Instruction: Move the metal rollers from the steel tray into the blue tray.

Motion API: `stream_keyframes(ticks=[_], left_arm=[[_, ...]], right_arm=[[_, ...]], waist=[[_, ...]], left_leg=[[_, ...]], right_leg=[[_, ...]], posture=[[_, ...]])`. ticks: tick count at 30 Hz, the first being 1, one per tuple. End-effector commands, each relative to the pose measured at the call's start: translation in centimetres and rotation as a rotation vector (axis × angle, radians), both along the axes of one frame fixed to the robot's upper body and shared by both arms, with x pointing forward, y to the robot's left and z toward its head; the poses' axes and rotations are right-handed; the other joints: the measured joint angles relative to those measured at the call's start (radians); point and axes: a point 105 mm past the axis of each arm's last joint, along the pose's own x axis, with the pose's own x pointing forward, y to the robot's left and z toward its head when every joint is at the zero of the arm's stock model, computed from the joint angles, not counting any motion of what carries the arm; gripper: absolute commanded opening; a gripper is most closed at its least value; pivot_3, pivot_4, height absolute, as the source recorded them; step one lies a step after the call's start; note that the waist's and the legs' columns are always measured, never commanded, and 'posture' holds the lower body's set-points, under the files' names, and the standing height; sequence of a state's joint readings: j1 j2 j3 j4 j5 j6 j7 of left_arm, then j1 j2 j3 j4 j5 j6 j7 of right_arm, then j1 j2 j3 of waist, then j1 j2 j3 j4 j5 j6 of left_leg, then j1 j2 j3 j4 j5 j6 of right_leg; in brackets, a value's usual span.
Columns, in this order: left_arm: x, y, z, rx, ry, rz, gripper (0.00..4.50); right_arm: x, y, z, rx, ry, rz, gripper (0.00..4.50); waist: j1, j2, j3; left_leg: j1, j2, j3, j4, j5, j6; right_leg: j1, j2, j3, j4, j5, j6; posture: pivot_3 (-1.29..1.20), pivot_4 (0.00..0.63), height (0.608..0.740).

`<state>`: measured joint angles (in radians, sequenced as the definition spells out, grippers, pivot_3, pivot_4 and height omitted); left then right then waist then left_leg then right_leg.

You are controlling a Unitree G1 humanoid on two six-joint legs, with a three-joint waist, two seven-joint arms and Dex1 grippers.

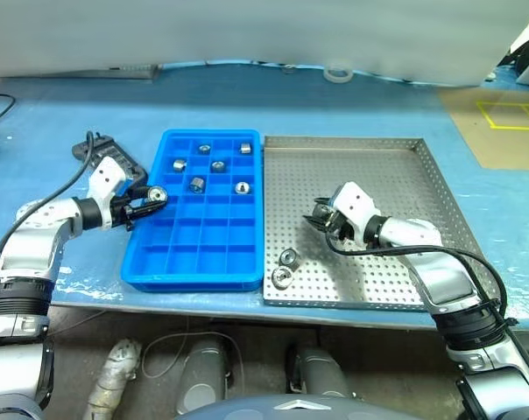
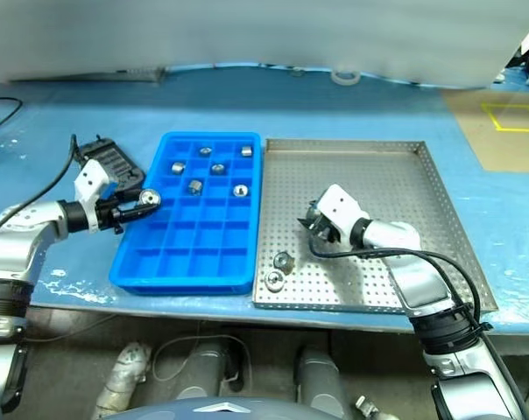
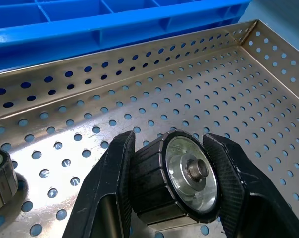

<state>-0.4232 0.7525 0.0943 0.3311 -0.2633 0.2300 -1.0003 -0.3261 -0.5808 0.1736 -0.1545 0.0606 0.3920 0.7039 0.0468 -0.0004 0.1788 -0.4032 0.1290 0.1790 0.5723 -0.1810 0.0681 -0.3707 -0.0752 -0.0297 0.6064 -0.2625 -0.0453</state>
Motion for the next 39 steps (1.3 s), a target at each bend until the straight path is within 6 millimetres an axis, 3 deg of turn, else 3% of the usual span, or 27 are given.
stream_keyframes(ticks=[1,7,22,29,32,34,39], left_arm=[[0.0,0.2,0.4,-0.014,-0.018,0.012,1.87],[0.3,0.5,-0.5,0.011,0.002,0.019,1.87],[1.5,-1.4,-1.4,-0.035,0.029,-0.027,1.87],[1.3,-1.2,-1.4,-0.007,0.04,-0.032,4.08],[1.5,-1.3,-1.0,-0.021,0.034,-0.043,4.08],[1.7,-1.8,0.4,-0.051,0.006,-0.076,4.08],[1.2,-6.0,4.6,-0.208,-0.038,-0.26,4.08]], right_arm=[[0.0,0.4,1.2,0.003,-0.058,0.024,1.81],[-0.6,0.0,0.9,0.0,-0.05,0.01,1.81],[-1.0,-0.6,0.7,-0.018,-0.055,-0.022,1.81],[-0.9,-0.7,0.8,-0.017,-0.056,-0.029,1.81],[-0.9,-0.7,0.7,-0.017,-0.055,-0.03,1.81],[-0.9,-0.7,0.8,-0.015,-0.055,-0.027,1.81],[-0.8,-0.8,0.9,-0.025,-0.057,-0.025,1.81]], waist=[[0.002,0.0,0.0],[0.0,0.0,0.0],[-0.006,0.0,-0.001],[-0.01,0.001,-0.001],[-0.011,0.001,-0.001],[-0.01,0.001,-0.001],[-0.003,0.0,-0.001]], left_leg=[[0.001,0.0,0.0,0.0,0.0,0.0],[0.003,0.0,0.0,0.0,0.0,-0.001],[0.005,0.0,0.0,0.0,0.0,-0.001],[0.006,0.0,0.0,0.0,0.0,-0.001],[0.008,0.0,0.0,-0.001,0.001,-0.002],[0.008,0.0,0.0,-0.001,0.001,-0.002],[0.002,0.0,0.0,-0.001,0.001,-0.002]], right_leg=[[0.0,0.0,0.0,0.0,0.0,0.0],[0.001,0.0,0.0,0.001,0.0,0.0],[0.003,0.0,0.001,0.001,0.0,0.0],[0.003,0.0,0.001,0.001,0.0,0.0],[0.004,0.0,0.001,0.002,0.0,0.0],[0.004,0.0,0.001,0.002,0.0,0.0],[0.001,0.0,0.001,0.001,0.0,0.0]], posture=[[-0.04,0.15,0.74],[-0.06,0.15,0.74],[-0.1,0.15,0.74],[-0.11,0.15,0.74],[-0.1,0.15,0.74],[-0.1,0.15,0.74],[-0.11,0.15,0.74]])
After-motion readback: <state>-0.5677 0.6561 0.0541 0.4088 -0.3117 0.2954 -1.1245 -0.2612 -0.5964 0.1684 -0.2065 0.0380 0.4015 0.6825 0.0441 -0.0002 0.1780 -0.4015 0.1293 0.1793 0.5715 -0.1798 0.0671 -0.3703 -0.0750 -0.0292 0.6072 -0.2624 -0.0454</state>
